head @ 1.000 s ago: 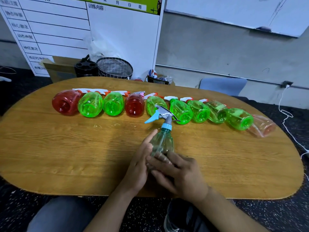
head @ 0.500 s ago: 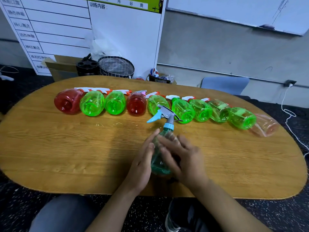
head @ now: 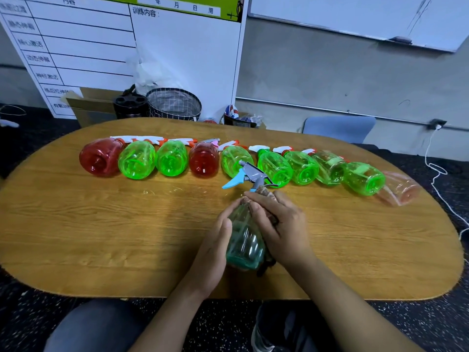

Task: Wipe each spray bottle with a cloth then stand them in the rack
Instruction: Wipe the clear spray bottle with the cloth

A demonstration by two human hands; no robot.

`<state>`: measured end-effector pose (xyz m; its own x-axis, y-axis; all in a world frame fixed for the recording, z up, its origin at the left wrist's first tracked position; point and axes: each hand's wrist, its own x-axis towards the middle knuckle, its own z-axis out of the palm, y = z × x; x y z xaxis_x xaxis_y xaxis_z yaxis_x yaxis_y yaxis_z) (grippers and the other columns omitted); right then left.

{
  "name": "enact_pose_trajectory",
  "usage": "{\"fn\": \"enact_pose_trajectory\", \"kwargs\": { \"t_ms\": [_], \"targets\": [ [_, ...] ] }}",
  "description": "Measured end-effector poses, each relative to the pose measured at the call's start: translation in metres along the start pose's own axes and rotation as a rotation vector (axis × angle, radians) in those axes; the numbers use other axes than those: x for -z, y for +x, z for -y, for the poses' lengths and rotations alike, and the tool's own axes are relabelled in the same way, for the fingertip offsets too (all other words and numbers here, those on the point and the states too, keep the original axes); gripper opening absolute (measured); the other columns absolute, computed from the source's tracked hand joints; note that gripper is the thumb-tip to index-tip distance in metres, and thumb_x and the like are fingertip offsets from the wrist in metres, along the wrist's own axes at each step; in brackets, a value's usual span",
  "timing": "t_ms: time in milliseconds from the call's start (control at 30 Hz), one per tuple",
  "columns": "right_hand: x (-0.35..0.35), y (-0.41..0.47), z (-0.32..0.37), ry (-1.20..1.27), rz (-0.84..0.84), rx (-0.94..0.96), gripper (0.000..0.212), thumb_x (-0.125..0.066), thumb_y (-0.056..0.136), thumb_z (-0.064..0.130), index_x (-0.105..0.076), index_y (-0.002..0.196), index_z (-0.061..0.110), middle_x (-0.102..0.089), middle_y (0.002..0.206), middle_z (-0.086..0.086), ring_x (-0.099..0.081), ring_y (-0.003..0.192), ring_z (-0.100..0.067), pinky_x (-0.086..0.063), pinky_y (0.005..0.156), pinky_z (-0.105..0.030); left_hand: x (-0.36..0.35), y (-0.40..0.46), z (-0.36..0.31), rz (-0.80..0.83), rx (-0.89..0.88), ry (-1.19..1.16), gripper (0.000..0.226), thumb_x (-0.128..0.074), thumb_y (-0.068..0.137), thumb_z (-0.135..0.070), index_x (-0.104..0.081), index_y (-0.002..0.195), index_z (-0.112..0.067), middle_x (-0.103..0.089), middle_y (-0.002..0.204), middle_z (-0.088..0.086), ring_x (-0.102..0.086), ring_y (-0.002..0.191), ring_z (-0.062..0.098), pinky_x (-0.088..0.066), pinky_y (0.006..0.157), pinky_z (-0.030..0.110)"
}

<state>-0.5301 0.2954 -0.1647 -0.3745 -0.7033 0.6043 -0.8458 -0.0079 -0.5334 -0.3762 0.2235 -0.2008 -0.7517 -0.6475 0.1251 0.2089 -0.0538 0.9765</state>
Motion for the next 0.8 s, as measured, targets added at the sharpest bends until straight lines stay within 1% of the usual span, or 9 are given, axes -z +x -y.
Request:
{"fn": "enact_pose_trajectory", "kwargs": {
  "t_ms": [67, 100, 200, 267, 367, 467, 633, 700, 800],
  "targets": [
    [0.003, -0.001, 0.001, 0.059, 0.017, -0.024, 0.036, -0.054, 0.104, 0.045, -0.076, 0.127, 0.028, -0.059, 0.089, 0.005, -0.058, 0.084, 0.002, -0.041, 0.07, -0.013, 0.001, -0.001, -0.004, 0.027, 0.031, 0.005, 0.084, -0.067, 0.091, -0.071, -0.042, 0.158, -0.027, -0.058, 0.154, -0.015, -0.055, 0.143, 0.009, -0.05, 0.109, 0.025],
    [0.005, -0.001, 0.001, 0.095, 0.0, -0.036, 0.036, -0.054, 0.104, 0.044, -0.076, 0.127, 0.027, -0.063, 0.091, 0.003, -0.06, 0.087, -0.001, -0.043, 0.072, -0.015, 0.002, -0.001, -0.005, 0.031, 0.035, 0.014, 0.088, -0.074, 0.087, -0.069, -0.041, 0.159, -0.029, -0.059, 0.154, -0.012, -0.056, 0.143, 0.011, -0.051, 0.109, 0.027],
    [0.011, 0.005, 0.001, 0.176, -0.127, -0.081, 0.034, -0.056, 0.105, 0.038, -0.078, 0.125, 0.021, -0.072, 0.099, 0.005, -0.065, 0.093, -0.008, -0.049, 0.077, -0.023, 0.004, 0.001, -0.001, 0.007, 0.039, -0.042, 0.073, -0.073, 0.091, -0.051, -0.044, 0.157, -0.041, -0.062, 0.151, -0.007, -0.06, 0.139, 0.018, -0.053, 0.111, 0.045],
    [0.012, 0.009, 0.002, 0.169, -0.177, -0.101, 0.034, -0.056, 0.105, 0.037, -0.078, 0.123, 0.019, -0.071, 0.102, 0.016, -0.065, 0.094, -0.005, -0.047, 0.078, -0.02, 0.008, 0.002, 0.005, -0.009, 0.029, -0.039, 0.066, -0.068, 0.094, -0.051, -0.046, 0.156, -0.047, -0.058, 0.155, -0.006, -0.057, 0.143, 0.022, -0.046, 0.116, 0.059],
    [0.01, 0.012, 0.004, 0.111, -0.148, -0.076, 0.033, -0.059, 0.104, 0.038, -0.078, 0.122, 0.019, -0.068, 0.096, 0.016, -0.062, 0.088, 0.0, -0.042, 0.074, -0.014, 0.008, 0.005, 0.008, -0.046, 0.027, -0.055, 0.056, -0.061, 0.098, -0.052, -0.05, 0.153, -0.05, -0.055, 0.159, -0.004, -0.053, 0.146, 0.024, -0.04, 0.12, 0.064],
    [0.006, 0.01, 0.003, 0.076, -0.104, -0.064, 0.031, -0.062, 0.103, 0.039, -0.078, 0.123, 0.022, -0.066, 0.092, 0.01, -0.062, 0.085, 0.0, -0.045, 0.072, -0.016, 0.008, 0.006, 0.014, -0.049, 0.032, -0.047, 0.054, -0.053, 0.101, -0.052, -0.051, 0.154, -0.045, -0.054, 0.16, -0.002, -0.05, 0.149, 0.026, -0.037, 0.122, 0.064],
    [-0.004, -0.003, 0.01, 0.009, 0.015, -0.038, 0.034, -0.055, 0.105, 0.047, -0.074, 0.128, 0.031, -0.058, 0.095, 0.004, -0.062, 0.08, -0.009, -0.054, 0.066, -0.039, 0.008, 0.007, 0.019, -0.064, 0.03, 0.0, 0.049, -0.045, 0.106, -0.048, -0.052, 0.154, -0.044, -0.05, 0.163, -0.006, -0.043, 0.154, 0.02, -0.031, 0.127, 0.058],
    [-0.002, -0.015, 0.013, -0.007, 0.046, 0.069, 0.033, -0.055, 0.106, 0.044, -0.072, 0.131, 0.03, -0.055, 0.097, 0.003, -0.062, 0.078, -0.011, -0.055, 0.064, -0.037, 0.008, 0.007, 0.021, -0.07, 0.026, 0.011, 0.047, -0.042, 0.11, -0.043, -0.051, 0.156, -0.039, -0.051, 0.162, -0.009, -0.043, 0.153, 0.015, -0.032, 0.128, 0.053],
    [0.0, -0.039, 0.013, -0.055, 0.115, 0.355, 0.029, -0.064, 0.104, 0.035, -0.074, 0.13, 0.026, -0.065, 0.108, -0.002, -0.069, 0.086, -0.019, -0.06, 0.071, -0.035, 0.007, 0.007, 0.019, -0.054, 0.011, -0.024, 0.049, -0.035, 0.11, -0.036, -0.045, 0.157, -0.03, -0.061, 0.154, -0.004, -0.054, 0.145, 0.017, -0.043, 0.121, 0.037]
  ]
}}
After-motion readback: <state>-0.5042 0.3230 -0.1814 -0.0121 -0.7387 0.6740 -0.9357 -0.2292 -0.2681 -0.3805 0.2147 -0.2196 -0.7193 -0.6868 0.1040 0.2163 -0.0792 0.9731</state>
